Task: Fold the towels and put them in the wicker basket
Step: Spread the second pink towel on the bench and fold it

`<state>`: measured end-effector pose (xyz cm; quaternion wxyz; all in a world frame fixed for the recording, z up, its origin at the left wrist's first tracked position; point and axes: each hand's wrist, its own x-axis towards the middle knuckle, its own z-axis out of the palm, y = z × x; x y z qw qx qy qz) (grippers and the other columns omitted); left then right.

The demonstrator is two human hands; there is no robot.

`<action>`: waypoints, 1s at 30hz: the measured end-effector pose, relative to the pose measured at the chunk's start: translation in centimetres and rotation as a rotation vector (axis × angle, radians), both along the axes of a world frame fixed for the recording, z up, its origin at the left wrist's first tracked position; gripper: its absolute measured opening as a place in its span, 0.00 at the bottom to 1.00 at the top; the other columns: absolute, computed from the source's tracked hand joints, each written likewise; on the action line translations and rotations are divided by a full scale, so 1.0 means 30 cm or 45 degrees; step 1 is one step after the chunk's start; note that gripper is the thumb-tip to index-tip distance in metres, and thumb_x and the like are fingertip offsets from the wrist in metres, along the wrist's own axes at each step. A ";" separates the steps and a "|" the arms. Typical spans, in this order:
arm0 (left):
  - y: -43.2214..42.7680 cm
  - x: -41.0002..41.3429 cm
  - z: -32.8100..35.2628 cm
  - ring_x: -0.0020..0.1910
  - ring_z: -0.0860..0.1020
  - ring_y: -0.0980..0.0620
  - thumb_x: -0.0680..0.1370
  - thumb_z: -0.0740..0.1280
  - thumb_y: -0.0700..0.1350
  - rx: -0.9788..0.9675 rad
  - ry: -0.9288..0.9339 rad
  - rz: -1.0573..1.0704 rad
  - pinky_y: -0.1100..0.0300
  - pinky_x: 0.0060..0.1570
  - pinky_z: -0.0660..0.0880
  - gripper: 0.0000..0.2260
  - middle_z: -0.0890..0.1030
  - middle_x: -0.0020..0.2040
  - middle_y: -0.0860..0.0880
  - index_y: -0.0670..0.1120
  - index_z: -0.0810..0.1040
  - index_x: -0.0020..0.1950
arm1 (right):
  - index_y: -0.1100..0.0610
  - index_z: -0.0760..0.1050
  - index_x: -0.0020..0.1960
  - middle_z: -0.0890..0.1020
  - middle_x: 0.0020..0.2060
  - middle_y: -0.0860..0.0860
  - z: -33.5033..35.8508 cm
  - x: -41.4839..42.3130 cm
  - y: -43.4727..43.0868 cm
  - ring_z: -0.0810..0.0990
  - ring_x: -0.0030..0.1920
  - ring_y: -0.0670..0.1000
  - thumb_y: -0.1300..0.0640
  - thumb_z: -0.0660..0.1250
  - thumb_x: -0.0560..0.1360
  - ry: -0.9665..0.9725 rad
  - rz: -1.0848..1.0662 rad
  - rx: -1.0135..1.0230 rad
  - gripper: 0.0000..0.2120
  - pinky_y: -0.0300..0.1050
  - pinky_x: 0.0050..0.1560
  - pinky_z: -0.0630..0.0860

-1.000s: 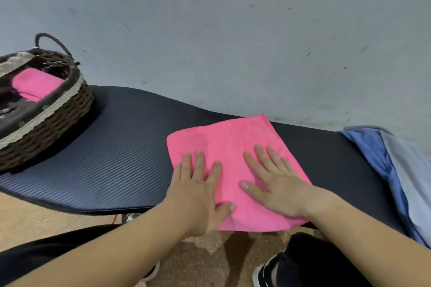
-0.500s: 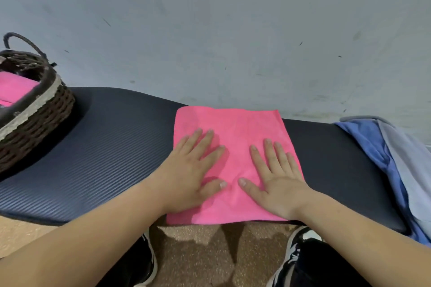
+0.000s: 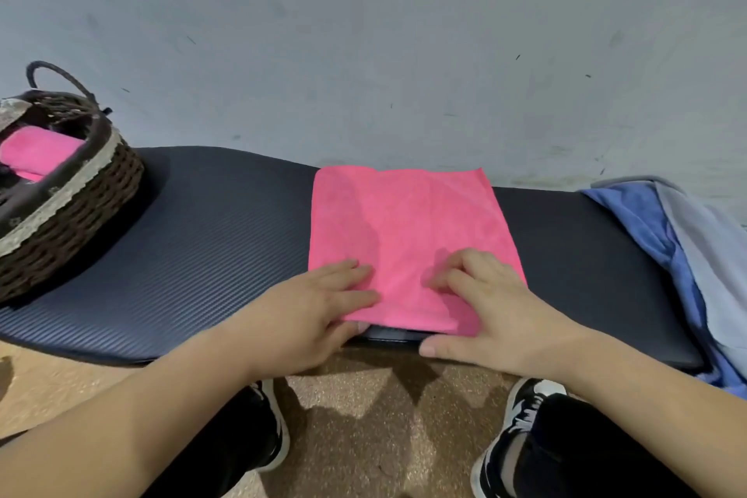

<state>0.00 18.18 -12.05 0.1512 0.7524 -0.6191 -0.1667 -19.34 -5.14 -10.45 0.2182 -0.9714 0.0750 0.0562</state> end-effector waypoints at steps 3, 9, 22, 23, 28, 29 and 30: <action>0.008 0.014 0.036 0.78 0.63 0.62 0.80 0.56 0.65 -0.014 0.182 0.119 0.59 0.79 0.60 0.26 0.70 0.77 0.58 0.58 0.76 0.74 | 0.48 0.76 0.64 0.69 0.54 0.42 -0.035 -0.023 -0.001 0.71 0.57 0.49 0.28 0.66 0.72 -0.063 0.087 -0.076 0.30 0.53 0.60 0.72; 0.028 0.053 0.082 0.62 0.79 0.64 0.79 0.67 0.58 -0.107 0.177 0.220 0.60 0.63 0.77 0.16 0.83 0.61 0.63 0.56 0.83 0.65 | 0.48 0.84 0.52 0.75 0.42 0.46 -0.008 -0.031 -0.106 0.76 0.46 0.52 0.53 0.66 0.74 -0.159 -0.044 -0.051 0.10 0.53 0.49 0.78; 0.059 0.090 0.182 0.39 0.82 0.51 0.78 0.72 0.51 0.106 0.687 0.415 0.54 0.43 0.79 0.04 0.86 0.40 0.51 0.55 0.86 0.50 | 0.60 0.81 0.44 0.78 0.34 0.50 0.157 -0.128 -0.239 0.76 0.37 0.46 0.55 0.71 0.80 0.393 -0.260 0.691 0.10 0.40 0.43 0.73; 0.053 0.089 0.186 0.38 0.82 0.51 0.78 0.71 0.52 0.110 0.708 0.442 0.56 0.42 0.79 0.05 0.86 0.40 0.49 0.54 0.86 0.50 | 0.57 0.82 0.43 0.80 0.34 0.48 0.159 -0.128 -0.235 0.80 0.37 0.47 0.56 0.71 0.81 0.395 -0.311 0.793 0.09 0.40 0.42 0.77; 0.013 0.115 0.178 0.37 0.84 0.47 0.76 0.73 0.53 -0.037 0.770 0.707 0.52 0.39 0.80 0.11 0.86 0.40 0.44 0.46 0.86 0.45 | 0.61 0.81 0.46 0.81 0.31 0.55 0.150 -0.073 -0.239 0.79 0.28 0.54 0.49 0.70 0.79 0.164 -0.558 1.004 0.14 0.45 0.31 0.77; 0.002 0.129 0.177 0.39 0.85 0.46 0.77 0.74 0.54 -0.078 0.730 0.767 0.51 0.41 0.81 0.11 0.87 0.40 0.46 0.47 0.86 0.44 | 0.63 0.80 0.46 0.79 0.28 0.54 0.144 -0.050 -0.245 0.75 0.24 0.52 0.48 0.70 0.79 0.112 -0.608 0.994 0.16 0.43 0.27 0.72; -0.009 0.144 0.174 0.40 0.85 0.47 0.77 0.74 0.54 -0.112 0.702 0.825 0.51 0.43 0.81 0.10 0.87 0.40 0.48 0.48 0.86 0.44 | 0.65 0.80 0.46 0.77 0.26 0.54 0.134 -0.026 -0.254 0.70 0.21 0.51 0.48 0.71 0.78 0.075 -0.655 0.977 0.18 0.41 0.23 0.67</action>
